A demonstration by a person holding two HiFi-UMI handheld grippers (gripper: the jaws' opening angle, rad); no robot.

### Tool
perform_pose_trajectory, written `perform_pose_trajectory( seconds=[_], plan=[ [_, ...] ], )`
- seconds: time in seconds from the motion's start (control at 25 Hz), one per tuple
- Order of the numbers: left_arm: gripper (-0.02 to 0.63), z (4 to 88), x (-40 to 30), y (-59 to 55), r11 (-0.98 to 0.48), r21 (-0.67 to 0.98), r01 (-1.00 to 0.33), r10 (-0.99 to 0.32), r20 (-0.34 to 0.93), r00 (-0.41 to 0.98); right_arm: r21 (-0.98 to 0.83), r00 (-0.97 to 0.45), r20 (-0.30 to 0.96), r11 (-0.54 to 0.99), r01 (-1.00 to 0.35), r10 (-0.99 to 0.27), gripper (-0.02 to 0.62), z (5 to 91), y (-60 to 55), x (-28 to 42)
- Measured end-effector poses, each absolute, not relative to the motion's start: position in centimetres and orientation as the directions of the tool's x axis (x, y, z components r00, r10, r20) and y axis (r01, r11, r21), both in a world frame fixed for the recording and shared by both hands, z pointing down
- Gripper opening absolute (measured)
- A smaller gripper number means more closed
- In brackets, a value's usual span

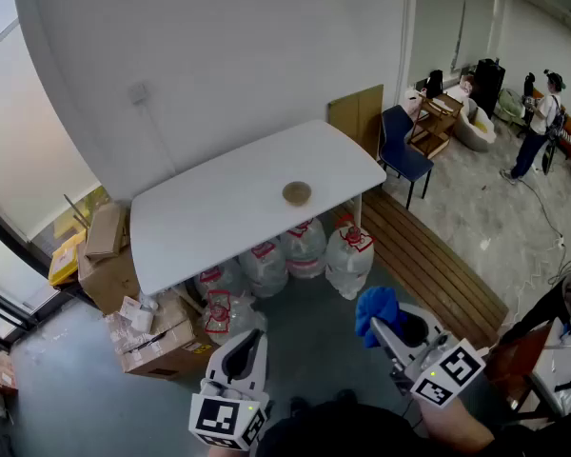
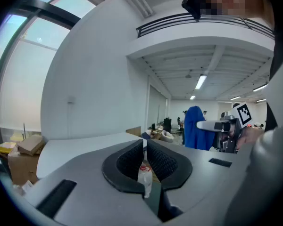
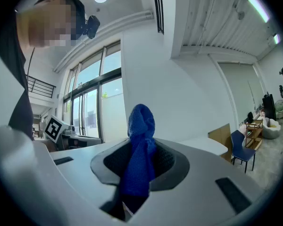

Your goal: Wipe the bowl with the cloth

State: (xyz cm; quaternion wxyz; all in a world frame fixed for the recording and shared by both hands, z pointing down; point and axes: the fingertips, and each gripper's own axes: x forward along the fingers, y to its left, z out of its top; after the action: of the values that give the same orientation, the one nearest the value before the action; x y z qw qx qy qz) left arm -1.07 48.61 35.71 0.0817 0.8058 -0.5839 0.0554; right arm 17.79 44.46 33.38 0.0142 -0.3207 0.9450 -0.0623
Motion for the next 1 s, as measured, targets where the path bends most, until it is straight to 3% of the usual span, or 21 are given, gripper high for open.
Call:
perform_pose_trajectory(
  seconds=[0.52,1.0],
  plan=[
    [0.032,36.1,-3.4,49.9,-0.317,0.074,-0.945,-0.926,0.19,0.326,-0.181,-0.835,-0.003,0.821,-0.541,-0.551,0.092,33.6,45.8,14.0],
    [0.032,36.6,-7.0,50.1,-0.35,0.094,-0.932,-0.92,0.154,0.361,-0.156,-0.797,0.041,0.784,-0.6,-0.602,0.092,34.4,46.6,10.8]
  ],
)
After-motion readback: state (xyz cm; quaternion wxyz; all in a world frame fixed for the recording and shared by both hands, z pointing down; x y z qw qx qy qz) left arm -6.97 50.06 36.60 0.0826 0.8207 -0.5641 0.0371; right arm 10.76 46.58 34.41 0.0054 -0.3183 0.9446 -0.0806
